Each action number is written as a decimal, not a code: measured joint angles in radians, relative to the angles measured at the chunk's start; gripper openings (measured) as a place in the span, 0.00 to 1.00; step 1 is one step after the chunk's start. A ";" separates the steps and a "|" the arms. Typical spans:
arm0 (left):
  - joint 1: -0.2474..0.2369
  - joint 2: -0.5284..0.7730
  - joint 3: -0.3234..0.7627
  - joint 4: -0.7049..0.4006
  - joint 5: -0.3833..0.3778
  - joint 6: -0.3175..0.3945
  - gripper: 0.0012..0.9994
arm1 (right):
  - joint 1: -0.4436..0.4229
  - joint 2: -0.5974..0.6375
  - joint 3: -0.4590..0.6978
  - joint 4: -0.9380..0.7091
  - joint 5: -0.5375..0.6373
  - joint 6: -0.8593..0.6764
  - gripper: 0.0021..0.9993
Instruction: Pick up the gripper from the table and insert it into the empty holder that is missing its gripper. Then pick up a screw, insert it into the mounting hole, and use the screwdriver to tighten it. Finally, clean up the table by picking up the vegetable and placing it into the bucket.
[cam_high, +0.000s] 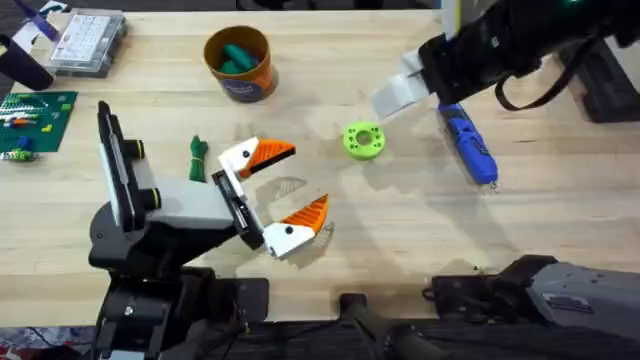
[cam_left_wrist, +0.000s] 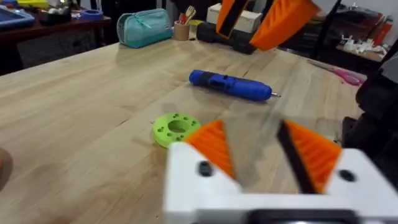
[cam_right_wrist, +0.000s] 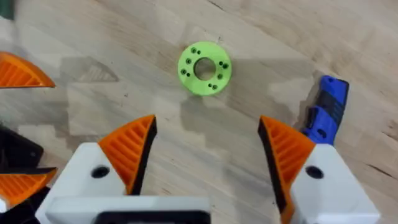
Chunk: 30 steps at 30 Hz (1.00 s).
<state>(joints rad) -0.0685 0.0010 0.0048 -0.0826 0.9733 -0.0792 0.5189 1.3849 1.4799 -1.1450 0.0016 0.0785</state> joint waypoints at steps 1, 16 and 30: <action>0.000 0.000 0.000 0.000 0.000 0.000 0.99 | 0.002 0.000 0.000 0.000 -0.006 0.000 1.00; 0.000 0.000 0.000 0.000 0.000 0.000 0.99 | 0.108 0.000 0.000 0.000 -0.178 -0.103 1.00; 0.000 0.000 0.000 0.000 0.000 0.003 0.29 | 0.108 0.007 0.000 -0.002 -0.183 -0.116 1.00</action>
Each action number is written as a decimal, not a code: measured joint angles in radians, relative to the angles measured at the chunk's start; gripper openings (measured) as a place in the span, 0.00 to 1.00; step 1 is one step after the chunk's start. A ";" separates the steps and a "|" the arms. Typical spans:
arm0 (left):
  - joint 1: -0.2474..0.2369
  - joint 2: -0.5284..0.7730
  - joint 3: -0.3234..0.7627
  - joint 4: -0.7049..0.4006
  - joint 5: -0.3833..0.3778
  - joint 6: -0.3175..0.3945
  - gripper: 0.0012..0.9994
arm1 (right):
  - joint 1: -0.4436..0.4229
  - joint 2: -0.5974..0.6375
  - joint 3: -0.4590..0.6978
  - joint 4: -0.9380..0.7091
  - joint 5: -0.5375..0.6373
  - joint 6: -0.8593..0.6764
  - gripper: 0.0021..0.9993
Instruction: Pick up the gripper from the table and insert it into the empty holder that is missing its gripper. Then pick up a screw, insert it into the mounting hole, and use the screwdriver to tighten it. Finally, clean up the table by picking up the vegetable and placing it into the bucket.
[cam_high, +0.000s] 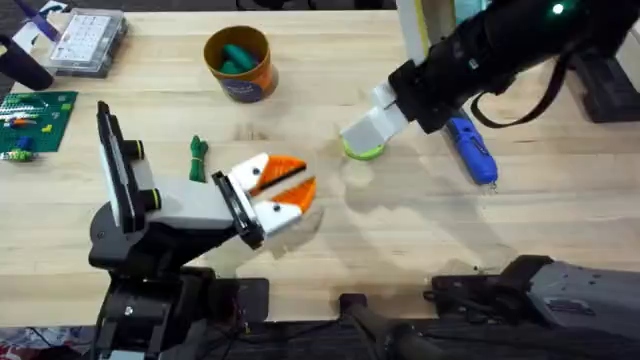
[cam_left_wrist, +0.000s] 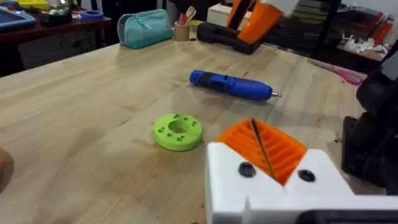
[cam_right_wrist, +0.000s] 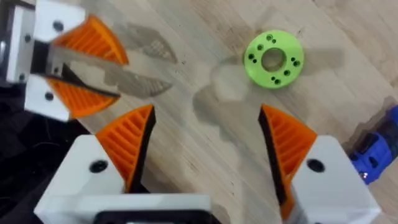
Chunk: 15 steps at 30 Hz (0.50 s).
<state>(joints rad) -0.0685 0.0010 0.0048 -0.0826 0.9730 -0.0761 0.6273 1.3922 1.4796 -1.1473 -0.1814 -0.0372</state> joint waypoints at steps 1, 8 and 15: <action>0.000 0.000 0.000 0.000 0.000 0.000 0.13 | 0.000 0.000 0.000 0.000 0.000 -0.001 1.00; 0.000 0.000 0.000 0.000 0.000 0.007 0.02 | 0.000 0.000 0.000 -0.005 0.001 -0.016 1.00; 0.000 0.000 0.000 0.000 0.000 0.007 0.02 | -0.003 0.000 0.000 -0.037 0.027 -0.016 1.00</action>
